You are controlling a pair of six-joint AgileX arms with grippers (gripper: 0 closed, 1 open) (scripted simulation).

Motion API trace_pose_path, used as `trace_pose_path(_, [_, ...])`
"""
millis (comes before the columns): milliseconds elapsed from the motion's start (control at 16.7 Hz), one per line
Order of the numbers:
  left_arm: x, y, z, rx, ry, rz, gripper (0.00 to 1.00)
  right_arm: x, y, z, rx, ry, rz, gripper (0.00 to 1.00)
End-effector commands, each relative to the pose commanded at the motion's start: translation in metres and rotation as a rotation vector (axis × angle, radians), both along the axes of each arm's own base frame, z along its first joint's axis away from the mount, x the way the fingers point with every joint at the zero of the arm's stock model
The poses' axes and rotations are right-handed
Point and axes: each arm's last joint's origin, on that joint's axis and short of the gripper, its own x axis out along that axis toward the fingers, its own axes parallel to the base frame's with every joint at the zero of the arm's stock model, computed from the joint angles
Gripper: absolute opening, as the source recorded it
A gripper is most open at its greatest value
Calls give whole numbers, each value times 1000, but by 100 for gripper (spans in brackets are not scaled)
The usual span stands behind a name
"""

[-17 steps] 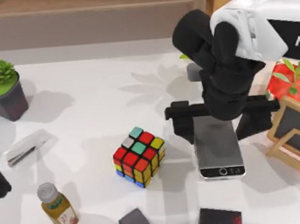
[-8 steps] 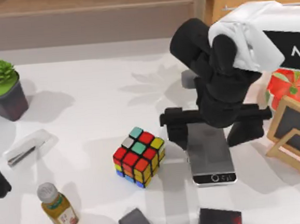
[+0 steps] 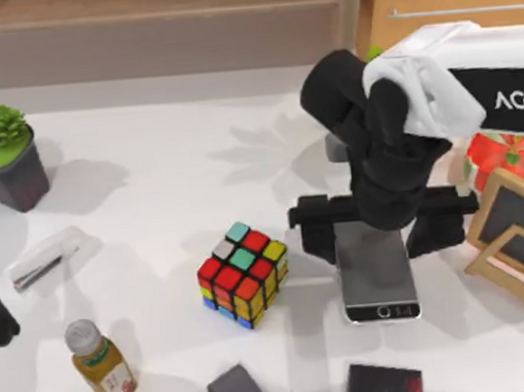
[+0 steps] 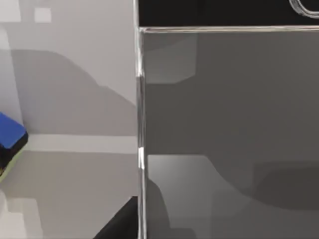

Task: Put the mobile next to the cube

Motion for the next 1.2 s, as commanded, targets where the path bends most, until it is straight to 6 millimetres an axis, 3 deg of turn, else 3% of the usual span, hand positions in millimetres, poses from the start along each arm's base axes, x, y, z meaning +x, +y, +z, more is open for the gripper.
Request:
trace_pose_path(180, [0,0,0,0,0,0,100,0,-4,-13,-35,22,-6,0])
trace_pose_path(420, [0,0,0,0,0,0,100,0,-4,-13,-35,22,-6,0])
trace_pose_path(1200, [0,0,0,0,0,0,100,0,-4,-13,-35,22,-6,98])
